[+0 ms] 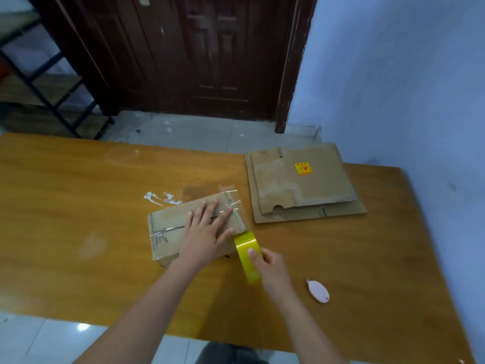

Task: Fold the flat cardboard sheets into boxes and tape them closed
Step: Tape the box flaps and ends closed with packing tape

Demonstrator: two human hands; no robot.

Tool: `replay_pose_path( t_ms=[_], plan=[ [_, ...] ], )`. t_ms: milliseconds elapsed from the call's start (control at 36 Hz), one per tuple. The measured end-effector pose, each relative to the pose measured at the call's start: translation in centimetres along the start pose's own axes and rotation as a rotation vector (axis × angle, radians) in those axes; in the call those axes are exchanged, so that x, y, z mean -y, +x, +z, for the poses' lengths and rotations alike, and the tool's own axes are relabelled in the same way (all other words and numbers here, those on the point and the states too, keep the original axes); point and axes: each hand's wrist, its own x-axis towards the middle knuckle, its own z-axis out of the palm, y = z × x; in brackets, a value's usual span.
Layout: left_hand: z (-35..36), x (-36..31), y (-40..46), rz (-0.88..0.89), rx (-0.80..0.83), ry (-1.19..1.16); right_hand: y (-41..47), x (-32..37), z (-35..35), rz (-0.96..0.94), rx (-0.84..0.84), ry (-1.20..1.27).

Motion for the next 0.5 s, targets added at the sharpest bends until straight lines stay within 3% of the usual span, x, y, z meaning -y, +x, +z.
replay_pose_path(
  t_ms=[194,306,500],
  plan=[
    [0.2,0.0,-0.4,0.003,0.016,0.016,1.0,-2.1,-0.4,0.170,-0.018,-0.182],
    [-0.4,-0.3,0.0,-0.017,0.052,0.010,0.7,-2.5,-0.1,0.181,0.011,-0.208],
    [0.1,-2.2,0.4,-0.089,-0.033,0.010,-0.7,-2.0,-2.1,0.159,0.153,-0.167]
  ],
)
